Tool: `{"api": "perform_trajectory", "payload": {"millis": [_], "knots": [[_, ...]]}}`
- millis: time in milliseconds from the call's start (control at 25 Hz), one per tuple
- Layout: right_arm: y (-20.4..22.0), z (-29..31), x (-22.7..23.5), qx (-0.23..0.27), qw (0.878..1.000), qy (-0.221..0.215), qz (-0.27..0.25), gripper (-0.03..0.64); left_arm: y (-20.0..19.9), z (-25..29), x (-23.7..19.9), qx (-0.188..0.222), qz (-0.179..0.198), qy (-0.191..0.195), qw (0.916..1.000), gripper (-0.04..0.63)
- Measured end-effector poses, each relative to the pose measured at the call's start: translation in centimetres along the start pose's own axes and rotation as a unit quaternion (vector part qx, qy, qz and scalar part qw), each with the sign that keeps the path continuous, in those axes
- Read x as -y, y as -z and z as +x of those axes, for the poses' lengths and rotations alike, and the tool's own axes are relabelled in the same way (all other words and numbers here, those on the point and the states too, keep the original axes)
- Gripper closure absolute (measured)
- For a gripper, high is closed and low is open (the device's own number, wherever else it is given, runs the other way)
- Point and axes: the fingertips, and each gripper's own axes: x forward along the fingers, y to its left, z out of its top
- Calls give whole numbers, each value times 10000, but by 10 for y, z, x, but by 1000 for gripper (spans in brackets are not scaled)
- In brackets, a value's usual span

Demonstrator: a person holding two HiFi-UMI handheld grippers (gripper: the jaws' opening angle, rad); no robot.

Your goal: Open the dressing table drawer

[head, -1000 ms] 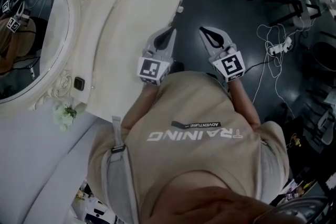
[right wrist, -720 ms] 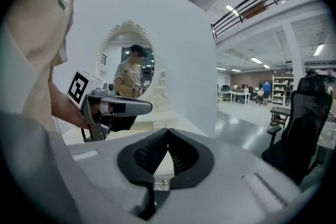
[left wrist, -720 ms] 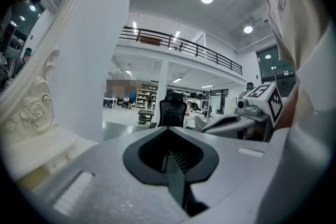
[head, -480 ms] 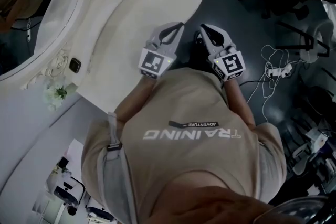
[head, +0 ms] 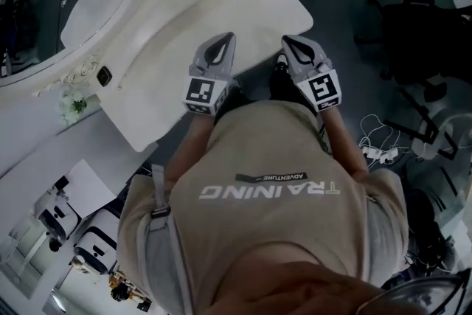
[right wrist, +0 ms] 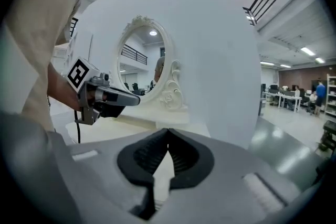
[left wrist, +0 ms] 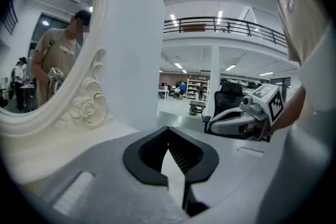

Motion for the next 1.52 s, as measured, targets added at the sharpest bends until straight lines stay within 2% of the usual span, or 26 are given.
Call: {"api": "perform_trajectory", "payload": {"millis": [120,280,400,520,640,760,880,1000,1200,1320,1400,1520], "knots": [[4,18,32,-46,9991,-409,-111,614,-3,16,-17,-28,-54,-605,9981,589],[2,51,32,-85,9926,-1171,-305,614,-5,10,-34,-15,-280,-1302,9911,589],[-3,72,20,-101,9862,-1603,-413,614,-1,-1,-44,-12,-497,-1653,9850,589],[-4,93,1,-171,9744,-2185,-498,614,10,-15,-54,-50,-669,-2075,9759,589],[-8,120,-11,-165,9691,-2383,-611,614,18,-19,-74,-63,-640,-2195,9735,589],[-9,132,-23,-343,9677,-2332,-891,614,25,-29,-84,-31,-721,-2252,9716,589],[-11,141,-37,-512,9614,-2197,-1576,614,28,-41,-94,83,-789,-2299,9700,589],[-6,154,-40,-733,9580,-1949,-1973,614,31,-43,-104,203,-705,-2163,9736,589],[13,186,-46,-1063,9705,-1489,-1572,614,38,-51,-131,313,-673,-1801,9809,589],[24,211,-38,-1065,9812,-992,-1270,614,47,-60,-149,309,-831,-1624,9827,589],[28,225,-27,-1055,9872,-704,-968,614,51,-60,-156,279,-796,-1478,9854,589],[34,247,-16,-1185,9898,-407,-685,614,53,-58,-165,226,-706,-1275,9891,589]]}}
